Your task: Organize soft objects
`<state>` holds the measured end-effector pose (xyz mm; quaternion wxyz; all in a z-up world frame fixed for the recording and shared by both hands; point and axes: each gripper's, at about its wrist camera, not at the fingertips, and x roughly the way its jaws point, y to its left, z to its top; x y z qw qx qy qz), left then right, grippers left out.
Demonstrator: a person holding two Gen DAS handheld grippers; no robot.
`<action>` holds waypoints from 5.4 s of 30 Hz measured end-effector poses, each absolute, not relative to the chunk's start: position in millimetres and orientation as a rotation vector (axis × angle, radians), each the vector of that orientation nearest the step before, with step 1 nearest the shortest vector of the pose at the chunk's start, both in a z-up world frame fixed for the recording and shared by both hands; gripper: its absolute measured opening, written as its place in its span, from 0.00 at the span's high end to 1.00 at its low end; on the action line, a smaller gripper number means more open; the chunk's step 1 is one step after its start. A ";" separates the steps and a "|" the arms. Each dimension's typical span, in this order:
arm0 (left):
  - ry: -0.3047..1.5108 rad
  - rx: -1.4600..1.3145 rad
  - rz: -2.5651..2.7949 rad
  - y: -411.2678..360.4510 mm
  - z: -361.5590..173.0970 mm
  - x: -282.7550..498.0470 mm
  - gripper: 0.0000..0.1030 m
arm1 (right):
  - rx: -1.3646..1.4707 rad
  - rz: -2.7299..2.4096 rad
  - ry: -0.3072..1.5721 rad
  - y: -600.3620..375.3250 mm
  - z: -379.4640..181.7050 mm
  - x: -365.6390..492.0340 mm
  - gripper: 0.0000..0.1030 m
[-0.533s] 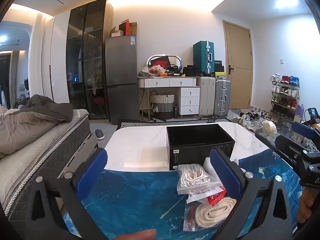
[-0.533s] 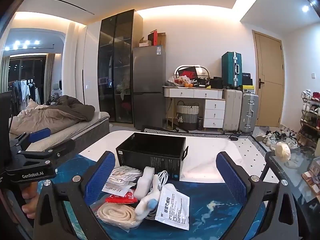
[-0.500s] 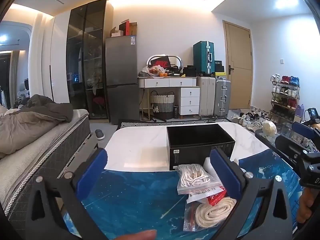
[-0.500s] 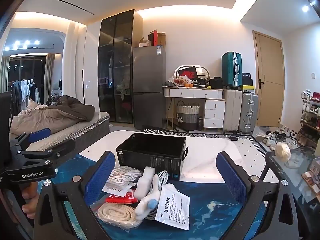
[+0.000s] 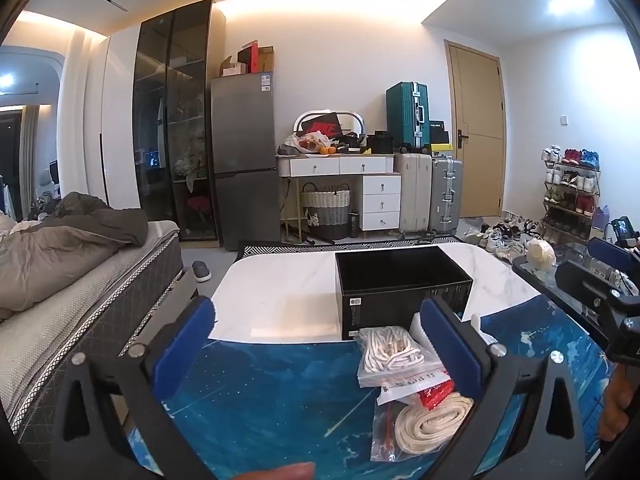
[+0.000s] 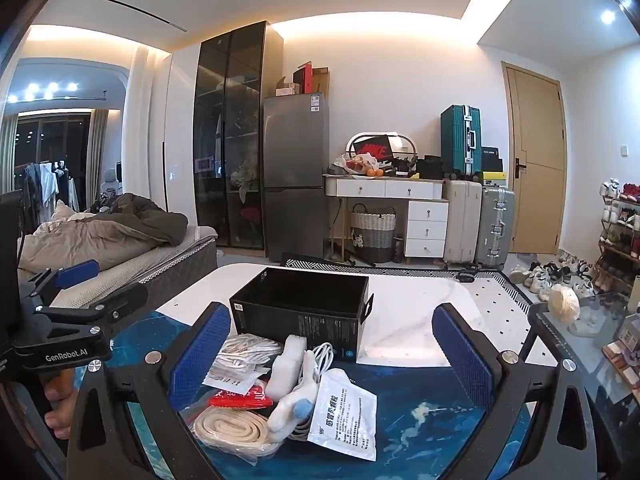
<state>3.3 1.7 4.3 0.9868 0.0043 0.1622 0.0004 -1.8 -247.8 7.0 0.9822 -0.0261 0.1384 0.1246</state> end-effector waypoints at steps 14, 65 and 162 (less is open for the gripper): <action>0.319 0.004 -0.008 3.9 -3.3 -1.9 0.00 | -0.052 0.247 0.274 -250.9 6.4 -5.5 0.00; 0.360 -0.002 -0.065 -0.3 -0.5 5.6 0.00 | -0.034 0.235 0.264 -257.7 13.8 -12.5 0.00; 1.060 0.080 -0.333 -24.6 -74.4 67.5 0.71 | -0.155 0.471 1.100 -224.5 -72.9 58.7 0.71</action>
